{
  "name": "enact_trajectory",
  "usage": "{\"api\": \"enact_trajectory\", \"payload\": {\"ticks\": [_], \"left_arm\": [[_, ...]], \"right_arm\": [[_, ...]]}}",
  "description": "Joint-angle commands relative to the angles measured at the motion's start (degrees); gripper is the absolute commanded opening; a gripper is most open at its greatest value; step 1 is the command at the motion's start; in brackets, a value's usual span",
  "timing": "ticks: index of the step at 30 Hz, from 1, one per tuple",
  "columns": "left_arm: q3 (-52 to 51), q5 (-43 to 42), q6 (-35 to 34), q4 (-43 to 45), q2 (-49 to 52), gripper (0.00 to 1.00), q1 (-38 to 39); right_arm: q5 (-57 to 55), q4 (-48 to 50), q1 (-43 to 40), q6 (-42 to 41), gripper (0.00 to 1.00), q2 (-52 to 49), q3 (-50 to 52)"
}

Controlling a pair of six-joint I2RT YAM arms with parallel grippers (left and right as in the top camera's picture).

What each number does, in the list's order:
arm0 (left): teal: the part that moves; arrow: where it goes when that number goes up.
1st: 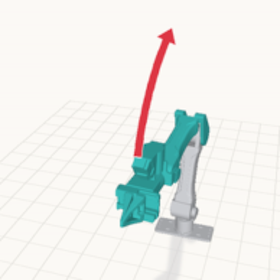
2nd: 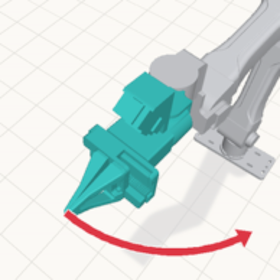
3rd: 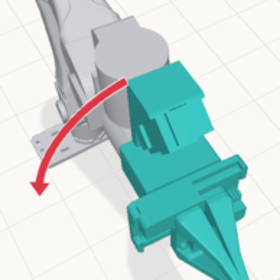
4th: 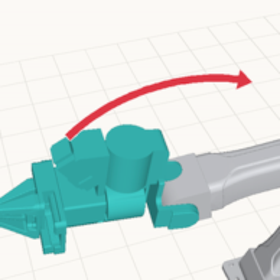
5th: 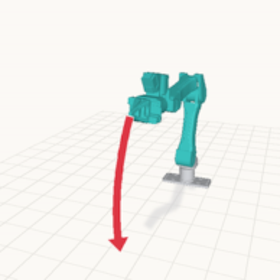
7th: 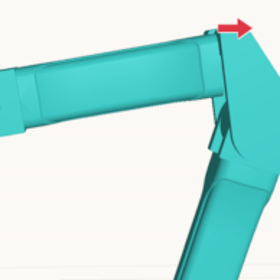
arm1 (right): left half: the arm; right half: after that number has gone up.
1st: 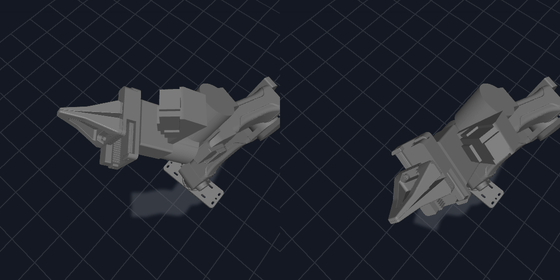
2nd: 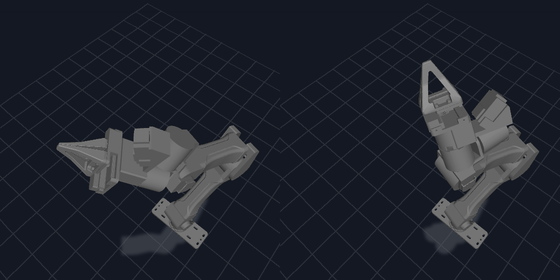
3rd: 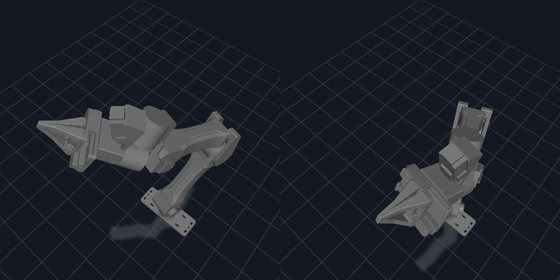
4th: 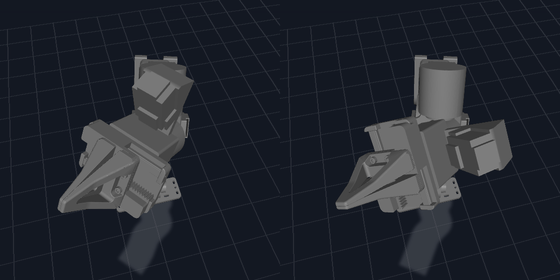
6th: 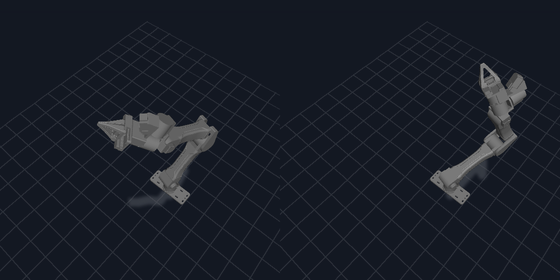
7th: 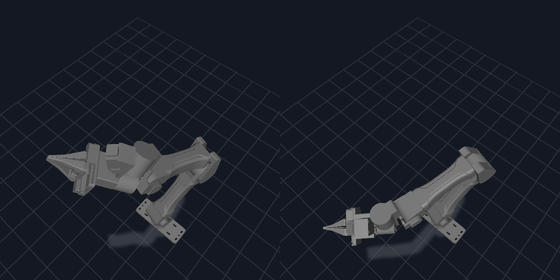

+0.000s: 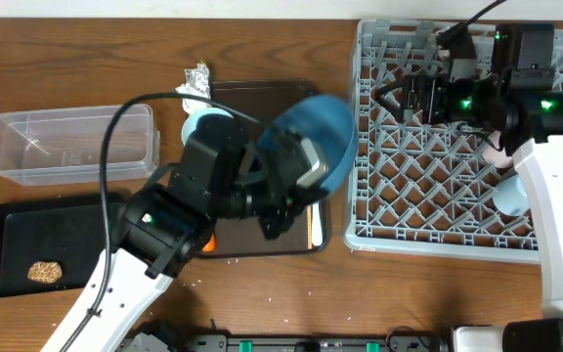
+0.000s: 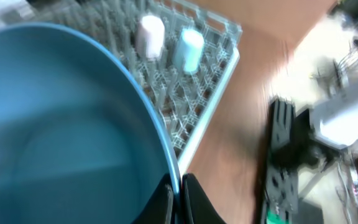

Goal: Sort waste into correct bins and load items into the dishwasher rack

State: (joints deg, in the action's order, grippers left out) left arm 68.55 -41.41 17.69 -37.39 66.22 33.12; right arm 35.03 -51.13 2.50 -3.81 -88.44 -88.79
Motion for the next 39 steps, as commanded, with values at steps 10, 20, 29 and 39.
{"api": "enact_trajectory", "payload": {"ticks": [10, 20, 29, 39], "left_arm": [[1.4, 27.0, 18.5, -5.4, 0.9, 0.06, 11.1], [1.4, 41.9, 25.7, -7.1, 4.5, 0.06, 13.3], [1.4, 41.9, 28.4, -5.8, 7.9, 0.06, 13.9], [1.4, 42.1, 28.4, -4.2, 7.8, 0.06, 16.2]], "right_arm": [[-3.8, -1.3, 11.2, 1.4, 0.97, -0.4, -0.4], [-7.1, -3.1, 14.1, 1.2, 0.87, -1.9, -0.4], [-7.2, -2.5, 14.8, 1.3, 0.71, -5.9, -0.4], [-7.2, -0.8, 15.6, 1.4, 0.43, -10.1, -0.4]]}}
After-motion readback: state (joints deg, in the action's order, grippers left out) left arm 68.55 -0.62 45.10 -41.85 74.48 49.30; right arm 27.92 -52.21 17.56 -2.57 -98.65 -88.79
